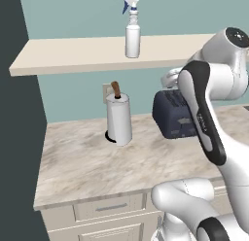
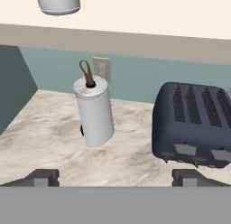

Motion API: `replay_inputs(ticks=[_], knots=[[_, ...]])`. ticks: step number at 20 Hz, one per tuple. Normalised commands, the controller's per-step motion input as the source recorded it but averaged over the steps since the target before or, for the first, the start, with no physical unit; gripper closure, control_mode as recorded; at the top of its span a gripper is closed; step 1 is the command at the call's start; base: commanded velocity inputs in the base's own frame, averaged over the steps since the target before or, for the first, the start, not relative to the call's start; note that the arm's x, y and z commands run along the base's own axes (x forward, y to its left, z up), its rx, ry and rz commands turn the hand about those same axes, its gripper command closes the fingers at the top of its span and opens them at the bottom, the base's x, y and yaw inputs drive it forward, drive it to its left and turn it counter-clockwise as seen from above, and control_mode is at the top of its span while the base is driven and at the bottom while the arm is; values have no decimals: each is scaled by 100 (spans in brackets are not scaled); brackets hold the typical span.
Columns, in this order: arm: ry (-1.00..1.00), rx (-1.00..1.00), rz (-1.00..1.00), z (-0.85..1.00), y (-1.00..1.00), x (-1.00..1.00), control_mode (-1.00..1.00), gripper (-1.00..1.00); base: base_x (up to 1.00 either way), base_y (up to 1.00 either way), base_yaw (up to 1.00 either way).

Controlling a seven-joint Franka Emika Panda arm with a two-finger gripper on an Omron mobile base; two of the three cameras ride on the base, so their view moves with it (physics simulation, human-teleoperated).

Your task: Open the cabinet. Pick the spray and place it next to the sink. Then close the cabinet.

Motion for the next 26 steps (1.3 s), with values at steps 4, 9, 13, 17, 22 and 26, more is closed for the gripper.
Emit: replay_inputs(ticks=[4,9,13,17,22,26], knots=[[-10,10,0,22,0,0,-100,-100,0,0,0],[-8,10,0,25,1,0,-100,-100,0,0,0],[-3,3,0,38,9,-2,-100,-100,0,0,0],[0,0,0,44,9,-10,-100,-100,0,0,0],[-2,0,0,39,4,-14,-100,-100,0,0,0],[-6,0,0,24,5,-5,-100,-100,0,0,0]])
